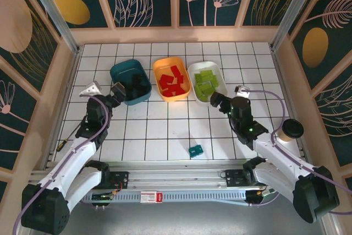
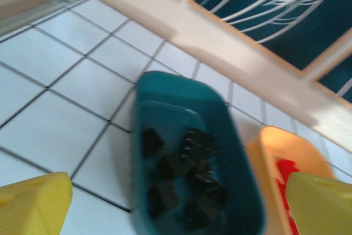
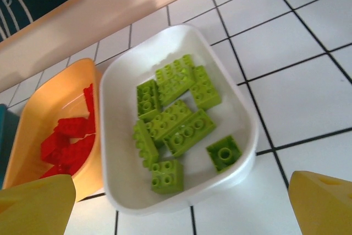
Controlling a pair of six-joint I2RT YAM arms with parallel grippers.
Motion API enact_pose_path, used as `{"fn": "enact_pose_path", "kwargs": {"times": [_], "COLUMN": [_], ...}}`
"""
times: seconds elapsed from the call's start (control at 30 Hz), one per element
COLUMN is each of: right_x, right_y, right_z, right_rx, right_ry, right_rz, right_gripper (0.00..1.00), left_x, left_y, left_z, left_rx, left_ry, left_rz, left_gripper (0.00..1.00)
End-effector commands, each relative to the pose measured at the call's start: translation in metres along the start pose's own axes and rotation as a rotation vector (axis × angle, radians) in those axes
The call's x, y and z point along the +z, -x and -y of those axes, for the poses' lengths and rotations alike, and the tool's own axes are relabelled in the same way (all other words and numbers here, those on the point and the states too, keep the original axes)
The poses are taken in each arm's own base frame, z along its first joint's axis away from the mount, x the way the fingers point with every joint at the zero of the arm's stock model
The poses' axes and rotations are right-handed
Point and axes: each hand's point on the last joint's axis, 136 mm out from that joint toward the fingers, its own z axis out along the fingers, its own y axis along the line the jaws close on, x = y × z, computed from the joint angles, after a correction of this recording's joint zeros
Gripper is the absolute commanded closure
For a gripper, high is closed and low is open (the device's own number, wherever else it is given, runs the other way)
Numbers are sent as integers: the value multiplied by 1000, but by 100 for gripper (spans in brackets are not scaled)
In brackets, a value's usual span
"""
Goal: Sort the legos into containers by color
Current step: Reset both arms
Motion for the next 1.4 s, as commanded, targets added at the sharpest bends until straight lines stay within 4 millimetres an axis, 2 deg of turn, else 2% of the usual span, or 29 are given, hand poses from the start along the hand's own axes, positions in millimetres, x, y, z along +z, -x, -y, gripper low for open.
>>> {"fn": "enact_pose_path", "kwargs": {"times": [0.0, 0.13, 0.27, 0.4, 0.43, 0.6, 0.8, 0.87, 1.07, 1.13, 1.27, 1.37], "right_x": [-7, -11, -15, -16, -16, -17, -20, -19, -21, -22, -25, -29], "right_y": [20, 25, 26, 25, 26, 28, 33, 34, 41, 43, 46, 54], "right_z": [8, 15, 17, 19, 20, 20, 34, 37, 39, 37, 35, 58], "right_rx": [82, 81, 45, 48, 47, 30, 65, 65, 16, -22, -116, -138], "right_ry": [-29, -50, -51, -44, -45, -55, -127, -143, -160, -149, -124, -246], "right_rz": [123, 162, 185, 200, 201, 204, 234, 241, 277, 287, 336, 394], "right_gripper": [1, 1, 1, 1, 1, 1, 1, 1, 1, 1, 1, 1], "left_x": [-8, -9, 11, 40, 43, 52, 46, 43, 68, 58, 62, 63], "left_y": [23, 44, 59, 40, 36, 17, 1, 2, -5, -3, -3, -3], "left_z": [-27, -29, -30, -43, -45, -31, -43, -47, -52, -56, -66, -67], "left_rx": [-29, 73, 326, 478, 484, 491, 489, 471, 442, 416, 398, 396], "left_ry": [99, 148, 301, 322, 316, 159, 129, 133, 64, 30, 94, 100], "left_rz": [201, 306, 294, 234, 238, 279, 328, 348, 232, 297, 268, 264], "left_gripper": [1, 2, 2, 1, 1, 1, 1, 1, 1, 1, 1, 1]}}
